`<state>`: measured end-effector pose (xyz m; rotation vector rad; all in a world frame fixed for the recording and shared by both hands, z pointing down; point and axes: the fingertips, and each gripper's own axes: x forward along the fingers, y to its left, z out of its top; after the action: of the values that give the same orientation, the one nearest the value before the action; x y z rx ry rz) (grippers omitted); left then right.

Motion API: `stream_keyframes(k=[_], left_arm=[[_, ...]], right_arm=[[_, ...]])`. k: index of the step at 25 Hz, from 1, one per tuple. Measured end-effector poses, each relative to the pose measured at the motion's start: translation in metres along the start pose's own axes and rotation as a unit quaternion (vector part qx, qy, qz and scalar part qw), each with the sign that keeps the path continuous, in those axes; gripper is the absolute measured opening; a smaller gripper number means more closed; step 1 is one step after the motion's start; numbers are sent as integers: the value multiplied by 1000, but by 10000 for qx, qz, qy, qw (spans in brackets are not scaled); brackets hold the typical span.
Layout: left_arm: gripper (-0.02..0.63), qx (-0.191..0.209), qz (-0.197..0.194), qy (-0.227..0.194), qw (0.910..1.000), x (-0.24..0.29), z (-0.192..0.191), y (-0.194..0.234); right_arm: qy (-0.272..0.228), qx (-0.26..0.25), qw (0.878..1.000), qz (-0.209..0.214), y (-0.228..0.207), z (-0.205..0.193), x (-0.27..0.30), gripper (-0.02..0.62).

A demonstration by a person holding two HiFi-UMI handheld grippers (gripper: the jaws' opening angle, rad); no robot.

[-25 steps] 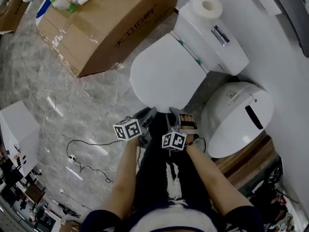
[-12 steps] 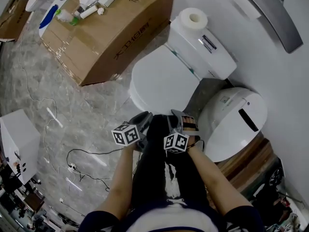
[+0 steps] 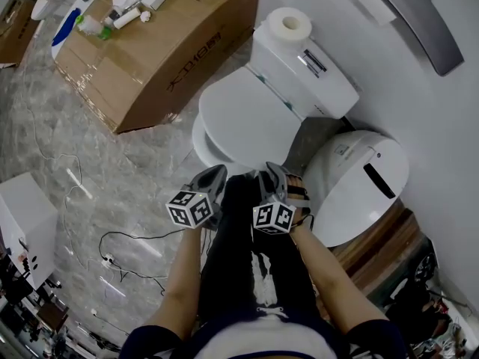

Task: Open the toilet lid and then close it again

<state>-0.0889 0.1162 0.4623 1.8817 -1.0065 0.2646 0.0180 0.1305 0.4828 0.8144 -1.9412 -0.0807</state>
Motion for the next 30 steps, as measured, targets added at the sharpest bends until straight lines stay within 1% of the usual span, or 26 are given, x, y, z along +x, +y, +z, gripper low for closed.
stream_keyframes(k=[3,5,7,10,13,16,20,25,28,30], left_arm=[[6,388,-21,-26,9992,6,8,-9],[6,668,-152,60,9976,11,10,-20],[6,772,-257,90,9966,15,12,-30],[6,822,-211,3,9964,18,18,-36],[6,783,-185,1,9968,19,22,-40],[6,855,-65,12,9963,21,27,-44],[6,1055,63,-142,9943,23,38,-49],[6,1187,-61,-272,9925,21,48,-59],[6,1021,-359,-392,9934,22,52,-71],[6,978,-402,-425,9935,25,56,-75]], right_arm=[[-40,119,9999,-86,-11,-1,-3,115],[-49,184,9997,-135,-16,-2,-5,114],[-50,232,9995,-191,-22,-3,-7,115],[-54,389,9988,-289,-31,-4,-10,114],[-32,580,9977,-337,-40,-5,-11,110],[-70,513,9982,-289,-44,-4,-13,86],[-99,442,9985,-307,-47,-5,-13,83],[-90,710,9958,-567,-67,-7,-16,57],[-132,699,9956,-611,-78,-9,-17,38],[-160,659,9959,-603,-81,-10,-18,37]])
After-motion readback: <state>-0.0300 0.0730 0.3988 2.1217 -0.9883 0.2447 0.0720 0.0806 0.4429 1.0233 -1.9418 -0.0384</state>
